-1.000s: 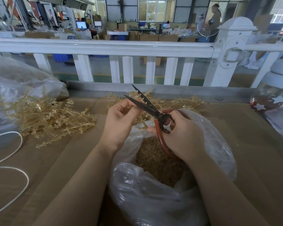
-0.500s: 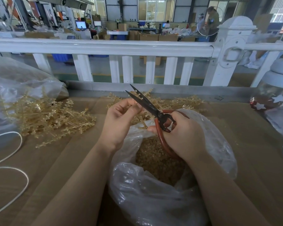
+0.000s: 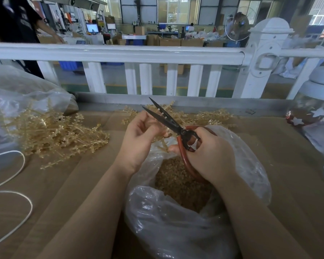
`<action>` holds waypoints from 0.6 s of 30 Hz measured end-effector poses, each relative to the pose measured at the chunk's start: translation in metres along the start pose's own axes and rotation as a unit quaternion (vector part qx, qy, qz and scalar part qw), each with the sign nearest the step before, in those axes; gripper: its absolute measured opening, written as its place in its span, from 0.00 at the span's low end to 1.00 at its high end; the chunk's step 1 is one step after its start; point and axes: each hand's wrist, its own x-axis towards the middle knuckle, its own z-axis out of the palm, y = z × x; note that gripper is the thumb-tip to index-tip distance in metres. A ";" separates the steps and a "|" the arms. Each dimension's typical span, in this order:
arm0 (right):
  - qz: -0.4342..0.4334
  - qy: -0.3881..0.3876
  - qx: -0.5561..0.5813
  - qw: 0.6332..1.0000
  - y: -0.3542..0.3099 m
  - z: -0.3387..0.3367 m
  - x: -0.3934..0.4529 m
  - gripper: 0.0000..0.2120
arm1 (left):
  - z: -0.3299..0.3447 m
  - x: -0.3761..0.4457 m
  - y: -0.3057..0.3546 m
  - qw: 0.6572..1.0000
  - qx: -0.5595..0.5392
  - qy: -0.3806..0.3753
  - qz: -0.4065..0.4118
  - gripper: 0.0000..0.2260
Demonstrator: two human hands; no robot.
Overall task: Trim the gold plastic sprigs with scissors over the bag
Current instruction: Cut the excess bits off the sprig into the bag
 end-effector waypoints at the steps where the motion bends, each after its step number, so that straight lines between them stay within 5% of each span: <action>1: -0.003 0.003 -0.001 1.000 0.000 0.000 0.000 0.32 | 0.001 0.000 0.001 1.000 0.002 0.014 0.010 0.06; 18: 0.006 -0.016 0.013 1.000 0.001 0.000 0.000 0.22 | 0.001 0.001 -0.002 0.997 0.048 0.032 0.044 0.08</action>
